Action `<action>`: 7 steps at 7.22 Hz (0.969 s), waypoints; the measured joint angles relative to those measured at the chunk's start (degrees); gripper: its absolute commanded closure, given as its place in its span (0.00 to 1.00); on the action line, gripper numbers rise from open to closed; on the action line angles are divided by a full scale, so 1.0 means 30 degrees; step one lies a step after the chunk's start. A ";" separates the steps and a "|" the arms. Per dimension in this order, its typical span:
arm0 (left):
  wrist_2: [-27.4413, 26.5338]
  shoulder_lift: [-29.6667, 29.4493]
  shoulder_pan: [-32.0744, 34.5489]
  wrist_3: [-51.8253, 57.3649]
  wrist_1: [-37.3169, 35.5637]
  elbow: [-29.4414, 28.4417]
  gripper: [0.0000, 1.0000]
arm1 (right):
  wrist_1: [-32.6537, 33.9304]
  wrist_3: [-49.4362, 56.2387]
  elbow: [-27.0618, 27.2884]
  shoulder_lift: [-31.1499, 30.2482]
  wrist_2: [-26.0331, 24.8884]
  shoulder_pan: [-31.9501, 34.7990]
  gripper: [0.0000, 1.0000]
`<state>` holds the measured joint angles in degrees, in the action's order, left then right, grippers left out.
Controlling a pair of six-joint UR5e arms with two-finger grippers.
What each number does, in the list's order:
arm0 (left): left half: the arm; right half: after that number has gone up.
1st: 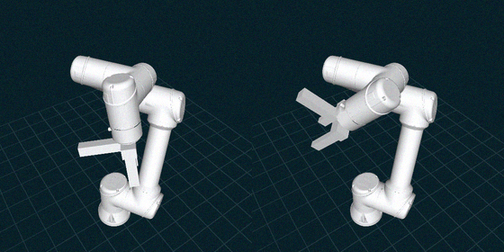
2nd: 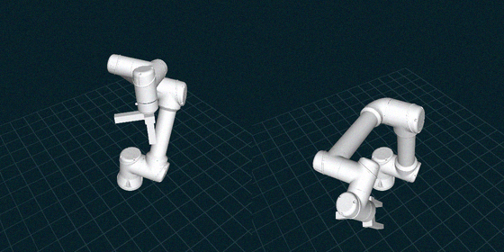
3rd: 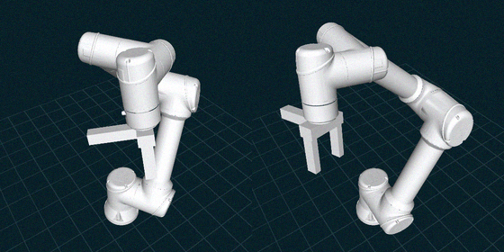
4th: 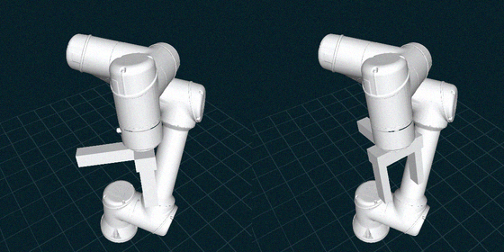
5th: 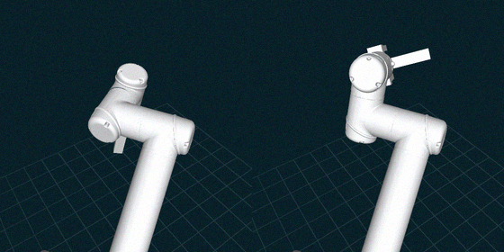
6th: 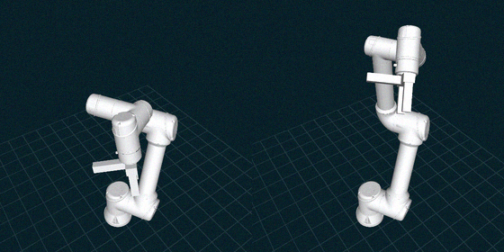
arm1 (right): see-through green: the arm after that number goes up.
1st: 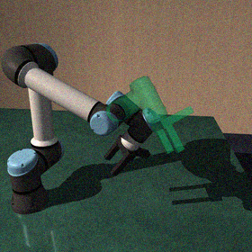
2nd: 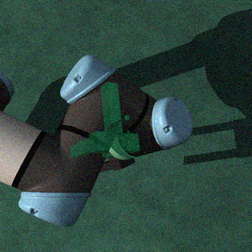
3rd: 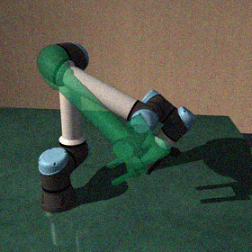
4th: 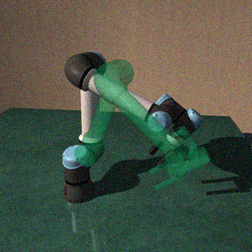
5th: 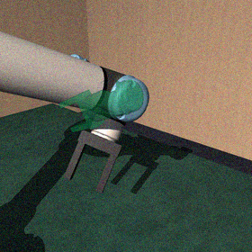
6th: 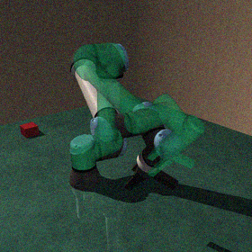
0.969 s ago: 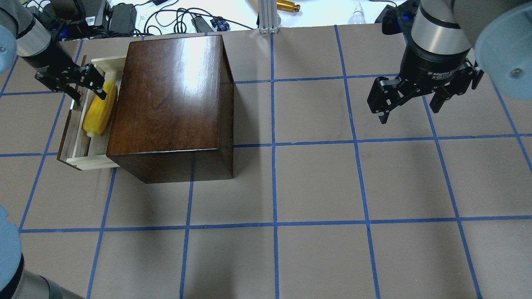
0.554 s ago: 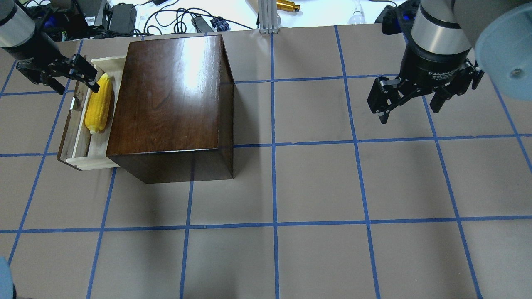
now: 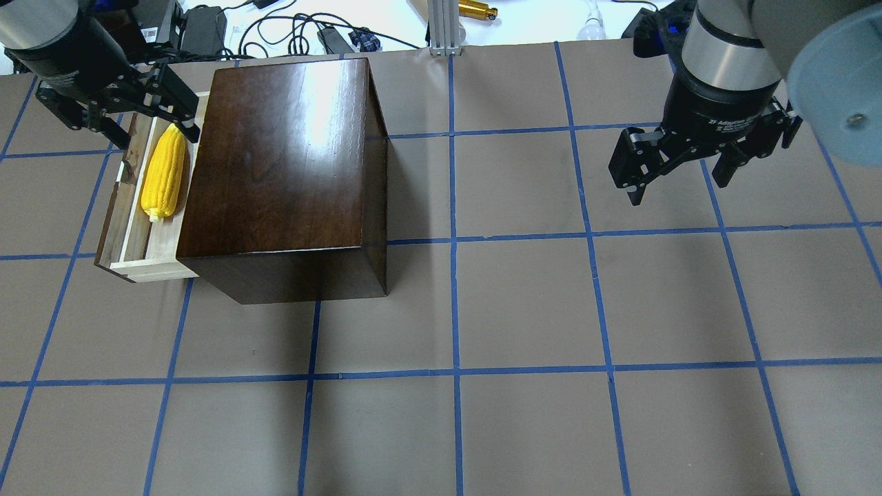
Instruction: Open drawer and put corn inside
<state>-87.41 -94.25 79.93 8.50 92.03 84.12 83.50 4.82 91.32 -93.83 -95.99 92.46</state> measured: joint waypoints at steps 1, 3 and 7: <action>-0.0163 0.0136 0.1264 -0.1371 0.0043 0.0011 0.00 | 0.0000 -0.0006 0.0000 0.0000 0.0003 0.0000 0.00; -0.0676 0.0378 0.3435 -0.2496 0.0100 0.0080 0.00 | 0.0000 0.0003 0.0000 0.0013 0.0003 0.0000 0.00; -0.0687 0.0659 0.4164 -0.2658 0.0202 0.0263 0.00 | 0.0000 0.0005 0.0000 0.0007 -0.0002 0.0000 0.00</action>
<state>-89.47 -92.27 92.43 0.53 92.63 84.91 83.50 4.83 91.32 -93.81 -95.99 92.46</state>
